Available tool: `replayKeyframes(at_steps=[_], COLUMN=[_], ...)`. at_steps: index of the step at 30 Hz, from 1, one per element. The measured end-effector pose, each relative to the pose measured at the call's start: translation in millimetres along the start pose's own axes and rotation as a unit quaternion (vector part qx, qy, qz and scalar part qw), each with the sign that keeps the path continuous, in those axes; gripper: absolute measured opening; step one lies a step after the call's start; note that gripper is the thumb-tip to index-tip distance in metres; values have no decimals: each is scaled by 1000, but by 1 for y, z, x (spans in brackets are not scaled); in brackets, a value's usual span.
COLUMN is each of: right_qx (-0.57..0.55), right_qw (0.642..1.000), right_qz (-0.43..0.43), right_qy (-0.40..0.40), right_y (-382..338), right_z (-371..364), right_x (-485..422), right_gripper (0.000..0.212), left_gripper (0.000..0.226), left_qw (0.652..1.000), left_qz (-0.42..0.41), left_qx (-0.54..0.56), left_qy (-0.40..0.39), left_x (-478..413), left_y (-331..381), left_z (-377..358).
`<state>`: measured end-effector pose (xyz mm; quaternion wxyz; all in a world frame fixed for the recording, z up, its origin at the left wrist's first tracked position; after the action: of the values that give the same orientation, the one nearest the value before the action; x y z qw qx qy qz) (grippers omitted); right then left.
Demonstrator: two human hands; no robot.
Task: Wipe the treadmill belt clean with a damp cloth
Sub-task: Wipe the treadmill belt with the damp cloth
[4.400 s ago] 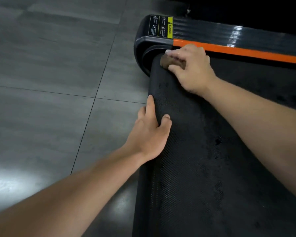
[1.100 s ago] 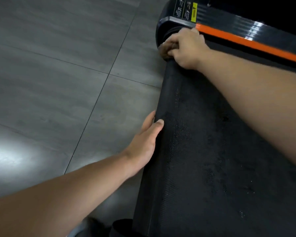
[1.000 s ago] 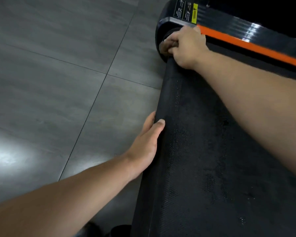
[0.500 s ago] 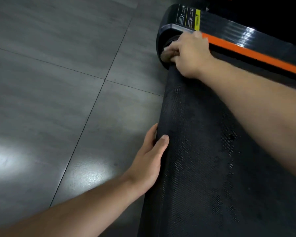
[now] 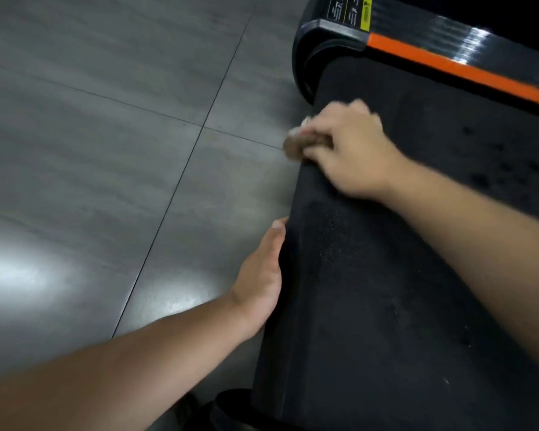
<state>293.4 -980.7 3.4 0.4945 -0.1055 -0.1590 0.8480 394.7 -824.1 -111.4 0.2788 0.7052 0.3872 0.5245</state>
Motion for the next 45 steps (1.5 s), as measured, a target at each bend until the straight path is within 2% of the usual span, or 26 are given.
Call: replayKeyframes(at_steps=[4, 6, 7, 8, 10, 11, 12, 13, 15, 16, 17, 19, 22, 23, 26, 28, 33, 35, 39, 41, 43, 45], right_qx=[-132, -133, -111, -92, -82, -89, -93, -93, -137, -170, -182, -156, -149, -154, -199, -207, -186, -182, -158, -119, -65, -55], right_qw=[988, 987, 990, 993, 995, 994, 993, 995, 987, 975, 968, 972, 988, 987, 973, 969, 978, 979, 979, 989, 991, 985], right_qz=[61, 74, 76, 69, 14, -17, -22, 0, 75, 110, 137, 145, 51, 34, 68, 76, 79, 75, 116, 90, -2, -57], right_qy=[-55, -47, -31, -8, 53, 67, 62, 37, -47, -85, -109, -97, 5, 10, -97, -112, -52, -52, -61, 15, 116, 156], right_y=[-37, -37, -32, -25, -20, -23, -29, -39, -58, -65, -65, -49, -31, -31, -39, -33, -31, -33, -29, -3, 33, 45], right_z=[-10, -10, -10, -11, -10, -12, -15, -19, -23, -22, -20, -16, -11, -12, -15, -9, -12, -16, -19, -11, 1, 5], right_x=[130, 155, 152, 143, 126, 125, 134, 152, 201, 224, 236, 227, 199, 204, 243, 251, 253, 257, 240, 205, 164, 147], right_gripper=[32, 37, 39, 41, 41, 40, 40, 41, 45, 45, 44, 43, 40, 39, 39, 38, 35, 36, 37, 37, 38, 44], left_gripper=[59, 62, 63, 66, 71, 71, 68, 65, 52, 47, 41, 34, 29, 28, 31, 39, 37, 39, 26, 27, 33, 40], left_qw=[998, 997, 999, 998, 968, 961, 964, 979, 999, 1000, 1000, 998, 985, 981, 988, 981, 964, 955, 952, 952, 952, 948], left_qz=[26, 27, 25, 13, -25, -29, -31, -29, 0, 4, 6, -12, -52, -62, -48, -45, -79, -92, -98, -103, -96, -94], left_qx=[57, 67, 34, -46, -232, -260, -247, -187, -43, -9, -17, -63, -158, -169, -138, -172, -237, -263, -268, -269, -274, -286], left_qy=[26, 10, 25, 48, 87, 93, 91, 75, 20, -7, -23, -3, 47, 65, 53, 71, 93, 104, 107, 105, 98, 102], left_x=[11, 20, 24, 26, 30, 33, 34, 34, 38, 39, 42, 41, 44, 45, 45, 42, 37, 32, 16, 8, 1, -3], left_y=[-1, 2, 2, 2, 4, 4, 4, 3, -2, -3, -1, 2, 10, 10, 10, 12, 29, 36, 50, 59, 62, 65], left_z=[-1, -3, -2, 0, 4, 4, 3, 2, -6, -8, -10, -6, -8, -8, -11, -13, -25, -27, -31, -35, -39, -40])
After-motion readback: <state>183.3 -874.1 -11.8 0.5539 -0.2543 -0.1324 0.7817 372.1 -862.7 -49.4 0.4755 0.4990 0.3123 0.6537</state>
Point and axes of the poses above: each hand's wrist, its own x-axis away from the middle knuckle, its own z-axis out of the back of the hand, y = z × x, the point moved 3 cm from there along -x, towards the middle knuckle, and after that the axes turned 6 degrees about -x, right-handed, at the moved point
